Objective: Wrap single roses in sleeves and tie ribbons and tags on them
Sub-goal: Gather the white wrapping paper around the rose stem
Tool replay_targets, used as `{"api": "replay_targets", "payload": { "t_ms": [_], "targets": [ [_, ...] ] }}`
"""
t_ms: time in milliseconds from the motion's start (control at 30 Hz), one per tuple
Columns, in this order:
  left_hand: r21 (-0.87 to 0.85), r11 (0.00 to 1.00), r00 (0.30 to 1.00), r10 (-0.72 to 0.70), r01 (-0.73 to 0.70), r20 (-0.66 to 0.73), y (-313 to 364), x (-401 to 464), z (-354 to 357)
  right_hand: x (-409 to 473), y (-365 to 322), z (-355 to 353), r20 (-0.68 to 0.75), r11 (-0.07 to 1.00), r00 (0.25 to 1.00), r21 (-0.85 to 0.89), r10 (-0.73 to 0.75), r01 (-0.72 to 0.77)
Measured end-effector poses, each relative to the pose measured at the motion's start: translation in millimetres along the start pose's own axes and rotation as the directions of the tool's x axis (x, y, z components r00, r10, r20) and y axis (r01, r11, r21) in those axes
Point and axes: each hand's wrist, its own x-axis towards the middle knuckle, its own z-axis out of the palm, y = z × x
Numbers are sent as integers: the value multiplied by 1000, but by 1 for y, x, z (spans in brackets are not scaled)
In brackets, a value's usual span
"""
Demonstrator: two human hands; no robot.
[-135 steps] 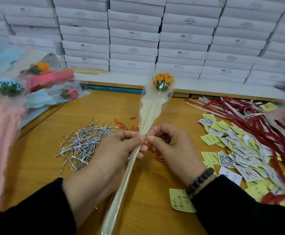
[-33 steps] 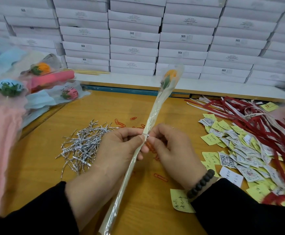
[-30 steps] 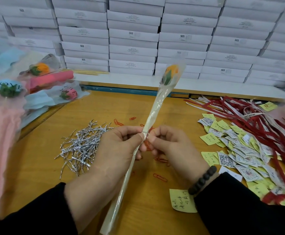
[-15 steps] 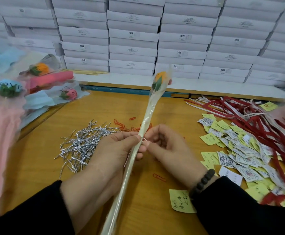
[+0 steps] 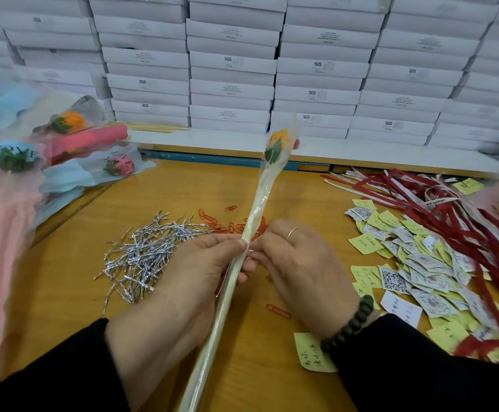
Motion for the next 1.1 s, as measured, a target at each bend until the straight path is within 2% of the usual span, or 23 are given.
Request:
{"api": "replay_targets", "payload": {
  "t_ms": [133,200,267,300,367,433,467,533,600,633,667,733,800,867,933,1000,1100],
  "targets": [
    [11,1000,1000,-10,10,9,-1,-1,0,1,2,-2,73,990,994,109,82,-90],
    [30,999,1000,-17,17,20,-2,-1,0,3,2,-2,147,944,969,238,197,-228],
    [50,999,1000,-20,19,22,-2,-1,1,5,2,-1,260,828,909,384,327,-408],
    [56,998,1000,-16,15,20,-2,-1,1,7,3,-1,340,721,853,461,396,-518],
    [58,998,1000,-3,1,21,-1,-1,2,10,2,-1,530,358,699,609,480,-708],
    [39,999,999,11,-13,43,0,-3,3,11,1,0,705,-62,564,646,430,-760],
    [12,1000,998,14,-15,58,1,-4,4,11,0,0,756,-206,530,630,385,-749],
    [-41,999,997,9,-6,81,2,-7,6,11,0,0,813,-346,494,579,308,-738],
    [-36,999,997,12,-10,76,2,-8,7,11,0,0,832,-389,476,554,285,-736],
    [-18,1000,998,20,-19,61,2,-8,6,11,0,1,825,-371,473,562,309,-739],
    [8,1000,999,29,-30,39,2,-7,5,11,0,2,800,-307,480,587,360,-749],
    [53,998,999,43,-43,-3,0,-4,3,9,-1,5,687,-76,523,639,505,-766],
    [66,997,999,44,-42,-30,-2,-2,2,7,-3,7,491,201,626,667,606,-718],
    [51,998,998,40,-38,-43,-3,-2,2,5,-5,8,283,521,776,606,564,-601],
    [38,999,998,38,-36,-54,-3,0,1,3,-8,7,184,790,894,420,408,-447],
    [36,999,998,31,-29,-60,-3,0,0,2,-7,7,179,887,936,308,302,-345],
    [57,998,999,33,-30,-39,-5,0,1,2,-5,5,162,884,936,309,314,-350]
  ]
}}
